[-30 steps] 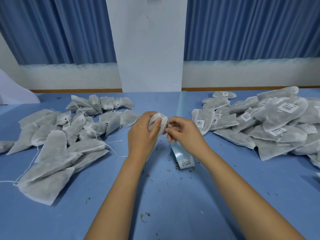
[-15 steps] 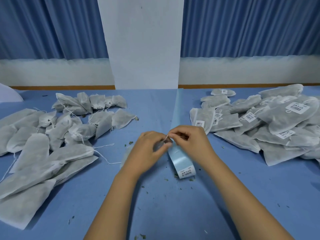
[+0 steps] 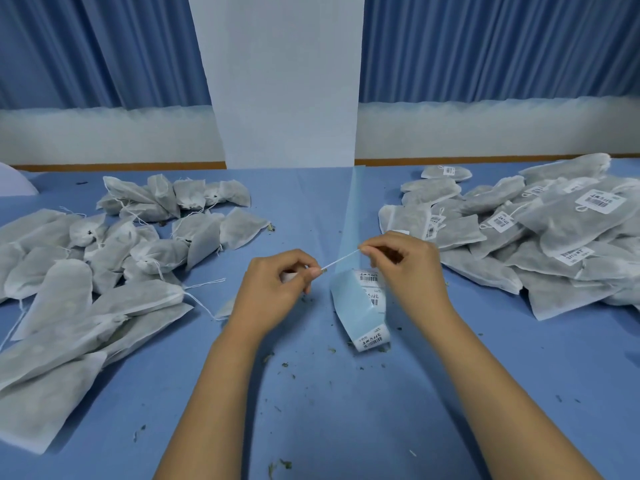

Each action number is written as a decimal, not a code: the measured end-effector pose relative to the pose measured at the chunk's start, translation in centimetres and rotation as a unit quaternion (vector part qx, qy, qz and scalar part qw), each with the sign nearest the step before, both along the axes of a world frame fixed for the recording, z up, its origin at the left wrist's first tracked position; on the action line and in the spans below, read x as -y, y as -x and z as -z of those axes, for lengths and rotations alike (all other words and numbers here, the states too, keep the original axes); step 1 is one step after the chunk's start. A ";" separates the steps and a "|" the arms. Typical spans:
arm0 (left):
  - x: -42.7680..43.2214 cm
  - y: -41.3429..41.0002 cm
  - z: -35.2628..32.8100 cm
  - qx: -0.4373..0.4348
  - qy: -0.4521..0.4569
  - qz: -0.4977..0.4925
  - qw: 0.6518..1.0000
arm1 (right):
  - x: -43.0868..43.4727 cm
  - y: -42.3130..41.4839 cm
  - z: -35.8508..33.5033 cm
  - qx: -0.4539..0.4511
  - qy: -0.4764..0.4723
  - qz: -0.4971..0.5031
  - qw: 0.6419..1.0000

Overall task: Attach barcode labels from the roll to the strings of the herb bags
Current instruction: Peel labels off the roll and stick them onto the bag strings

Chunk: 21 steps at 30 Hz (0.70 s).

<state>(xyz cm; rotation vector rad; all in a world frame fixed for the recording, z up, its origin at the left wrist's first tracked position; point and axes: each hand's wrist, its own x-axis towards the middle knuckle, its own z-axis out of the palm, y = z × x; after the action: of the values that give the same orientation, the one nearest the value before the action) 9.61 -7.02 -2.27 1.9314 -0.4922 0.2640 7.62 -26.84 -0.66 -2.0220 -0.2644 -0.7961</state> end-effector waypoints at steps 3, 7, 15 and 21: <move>-0.2 0.6 -0.6 -0.028 0.034 0.024 0.999 | 0.6 0.0 0.3 -0.031 -0.063 0.042 0.997; -0.1 1.5 -1.4 -0.073 0.112 0.107 0.985 | -0.2 -0.1 0.9 -0.023 -0.034 0.084 0.996; 0.5 1.1 -1.2 -0.015 0.140 0.087 0.986 | -2.4 0.6 0.8 0.106 0.230 0.015 0.967; 0.5 0.6 -0.4 0.081 -0.080 0.050 0.992 | -2.2 1.1 0.4 0.190 0.285 -0.010 0.939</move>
<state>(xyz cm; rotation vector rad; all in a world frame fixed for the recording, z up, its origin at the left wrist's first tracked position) 8.97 -7.54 -1.86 2.0428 -0.7350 0.3263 6.47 -24.63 -1.04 -2.3728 -0.8144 -1.2010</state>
